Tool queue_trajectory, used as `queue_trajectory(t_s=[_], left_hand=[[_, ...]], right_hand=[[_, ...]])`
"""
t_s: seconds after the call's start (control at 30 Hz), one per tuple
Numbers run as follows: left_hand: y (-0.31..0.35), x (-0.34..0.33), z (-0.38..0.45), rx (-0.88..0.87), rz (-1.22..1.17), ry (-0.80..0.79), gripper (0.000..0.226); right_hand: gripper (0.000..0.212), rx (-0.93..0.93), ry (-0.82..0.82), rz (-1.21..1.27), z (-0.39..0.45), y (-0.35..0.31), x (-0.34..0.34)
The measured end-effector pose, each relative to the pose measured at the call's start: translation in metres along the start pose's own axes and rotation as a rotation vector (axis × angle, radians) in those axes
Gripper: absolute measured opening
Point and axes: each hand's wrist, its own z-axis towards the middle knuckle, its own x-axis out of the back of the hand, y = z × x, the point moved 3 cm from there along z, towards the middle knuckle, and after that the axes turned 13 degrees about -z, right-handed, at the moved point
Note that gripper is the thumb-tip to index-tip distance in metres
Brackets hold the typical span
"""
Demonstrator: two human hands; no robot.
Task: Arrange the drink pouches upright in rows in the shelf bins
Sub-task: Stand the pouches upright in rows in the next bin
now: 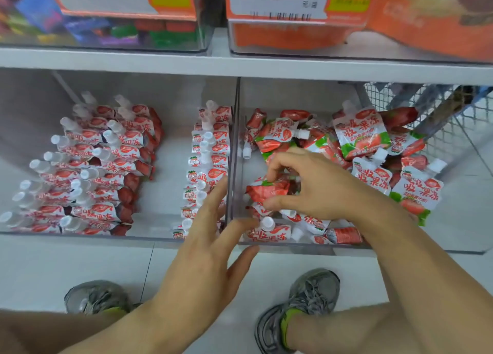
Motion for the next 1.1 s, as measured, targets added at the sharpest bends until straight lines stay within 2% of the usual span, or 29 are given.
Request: queue_trajectory(t_s=[0.13, 0.27, 0.37, 0.5, 0.57, 0.63, 0.7, 0.77, 0.9, 0.97, 1.1], left_hand=[[0.003, 0.002, 0.002, 0.019, -0.034, -0.049, 0.045], [0.005, 0.006, 0.008, 0.037, -0.063, -0.006, 0.051], [0.01, 0.006, 0.012, 0.035, -0.04, -0.005, 0.053], [0.011, 0.007, 0.013, 0.029, -0.041, 0.002, 0.05], [0.011, 0.007, 0.012, 0.021, -0.033, 0.014, 0.055], [0.013, 0.01, 0.012, 0.023, -0.048, 0.04, 0.063], [0.014, 0.015, 0.016, 0.029, -0.066, 0.067, 0.064], [0.017, 0.02, 0.026, 0.009, -0.018, 0.081, 0.06], [0.023, 0.023, 0.045, 0.005, 0.048, 0.071, 0.075], [0.023, 0.021, 0.043, 0.031, 0.029, 0.072, 0.089], [0.014, 0.011, 0.022, 0.076, 0.042, 0.013, 0.11]], right_hand=[[0.035, -0.049, -0.047, -0.103, 0.006, 0.0, -0.004], [0.046, -0.062, -0.014, -0.082, 0.016, -0.007, -0.006], [0.043, -0.068, -0.106, -0.011, 0.016, -0.005, -0.007], [0.058, -0.104, -0.231, 0.062, 0.008, 0.003, -0.008], [0.051, -0.115, -0.129, 0.068, 0.006, 0.005, -0.004], [0.039, -0.125, 0.067, 0.133, 0.004, 0.003, 0.008], [0.035, -0.175, 0.22, 0.368, 0.001, 0.006, 0.018], [0.039, -0.207, 0.266, 0.583, -0.002, 0.009, 0.019], [0.045, -0.171, 0.29, 0.464, -0.002, 0.006, 0.005], [0.047, -0.116, 0.262, 0.469, 0.001, 0.001, 0.001], [0.027, -0.033, -0.023, 0.227, 0.005, -0.001, -0.012]])
